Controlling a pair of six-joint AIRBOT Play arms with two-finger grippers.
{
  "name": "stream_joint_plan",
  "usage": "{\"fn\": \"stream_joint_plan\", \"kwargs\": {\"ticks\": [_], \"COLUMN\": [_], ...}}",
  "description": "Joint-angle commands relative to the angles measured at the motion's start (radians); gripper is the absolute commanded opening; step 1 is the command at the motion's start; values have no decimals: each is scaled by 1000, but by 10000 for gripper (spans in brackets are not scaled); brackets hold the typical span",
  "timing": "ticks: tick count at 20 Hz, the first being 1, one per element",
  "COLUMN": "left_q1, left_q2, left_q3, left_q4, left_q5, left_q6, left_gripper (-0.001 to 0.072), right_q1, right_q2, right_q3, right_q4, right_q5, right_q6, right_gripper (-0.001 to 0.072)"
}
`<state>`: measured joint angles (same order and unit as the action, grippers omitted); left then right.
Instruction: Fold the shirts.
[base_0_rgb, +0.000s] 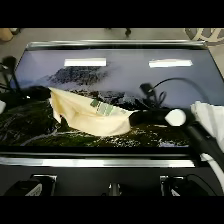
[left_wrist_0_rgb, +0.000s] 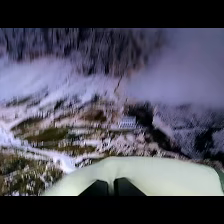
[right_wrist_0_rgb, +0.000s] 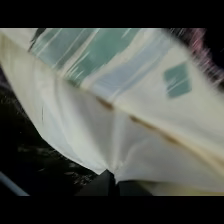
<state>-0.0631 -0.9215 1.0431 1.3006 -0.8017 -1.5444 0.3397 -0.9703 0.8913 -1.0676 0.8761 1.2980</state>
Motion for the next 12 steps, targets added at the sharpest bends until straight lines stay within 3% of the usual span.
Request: {"fn": "stream_joint_plan", "kwargs": {"ticks": [1,5,8,10,12], "left_q1": [1,-1,-1,-1,-1], "left_q2": [88,193,252,286,292], "left_q3": [237,589,723,729,729], "left_q4": [0,0,1,1,1], "left_q5": [14,101,126,113,31], "left_q6": [0,-37,-37,-37,-37], "left_gripper": [33,33,33,33,32], "right_q1": [-132,-181,-181,-181,-181], "right_q2": [190,291,319,330,323], "right_q3": [265,624,774,805,805], "right_q4": [-261,-298,-296,-298,-303], "right_q5": [120,114,127,198,360], "right_q6": [-57,-56,-53,-33,-23], "right_gripper": [13,13,14,14,14]}}
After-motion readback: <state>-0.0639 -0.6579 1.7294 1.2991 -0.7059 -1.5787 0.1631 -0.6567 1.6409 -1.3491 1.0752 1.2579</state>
